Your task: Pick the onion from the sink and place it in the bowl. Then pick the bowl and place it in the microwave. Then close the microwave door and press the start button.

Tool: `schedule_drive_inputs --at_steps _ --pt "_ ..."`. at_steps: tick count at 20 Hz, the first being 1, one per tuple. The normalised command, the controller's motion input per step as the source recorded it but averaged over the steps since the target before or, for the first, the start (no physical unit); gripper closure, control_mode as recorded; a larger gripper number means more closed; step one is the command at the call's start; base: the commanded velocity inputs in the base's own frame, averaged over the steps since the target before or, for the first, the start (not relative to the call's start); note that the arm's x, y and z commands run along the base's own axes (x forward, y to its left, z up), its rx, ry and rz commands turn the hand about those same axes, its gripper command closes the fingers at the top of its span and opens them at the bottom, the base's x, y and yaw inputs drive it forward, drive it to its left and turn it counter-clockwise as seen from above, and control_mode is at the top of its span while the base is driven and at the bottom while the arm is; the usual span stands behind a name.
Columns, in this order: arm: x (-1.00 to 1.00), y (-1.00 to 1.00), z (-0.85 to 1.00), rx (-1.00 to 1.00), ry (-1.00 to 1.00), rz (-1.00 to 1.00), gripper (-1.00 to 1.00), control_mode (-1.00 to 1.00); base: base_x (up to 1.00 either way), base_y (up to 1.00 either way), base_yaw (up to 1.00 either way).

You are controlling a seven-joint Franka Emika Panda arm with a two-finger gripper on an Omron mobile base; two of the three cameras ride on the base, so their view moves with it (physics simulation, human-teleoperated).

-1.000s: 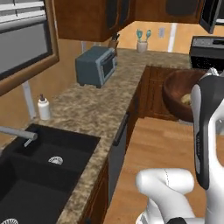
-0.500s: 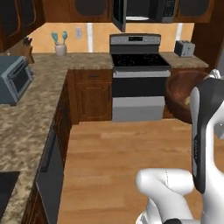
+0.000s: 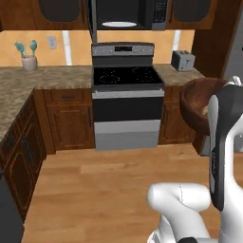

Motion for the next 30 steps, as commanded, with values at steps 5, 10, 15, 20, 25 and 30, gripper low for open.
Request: schedule_drive_inputs --at_steps 5,10,15,20,25,30 --pt "0.00 0.00 0.00 0.00 0.00 0.00 1.00 1.00 1.00 -0.81 0.22" --pt "0.00 0.00 0.00 0.00 0.00 0.00 1.00 1.00 1.00 -0.59 0.37" --pt "0.00 0.00 0.00 0.00 0.00 0.00 1.00 1.00 1.00 -0.48 0.45" --pt "0.00 0.00 0.00 0.00 0.00 0.00 1.00 1.00 1.00 -0.54 0.27" --pt "0.00 0.00 0.00 0.00 0.00 0.00 1.00 1.00 1.00 -0.05 0.01" --pt "0.00 0.00 0.00 0.00 0.00 0.00 1.00 1.00 1.00 0.00 0.00"
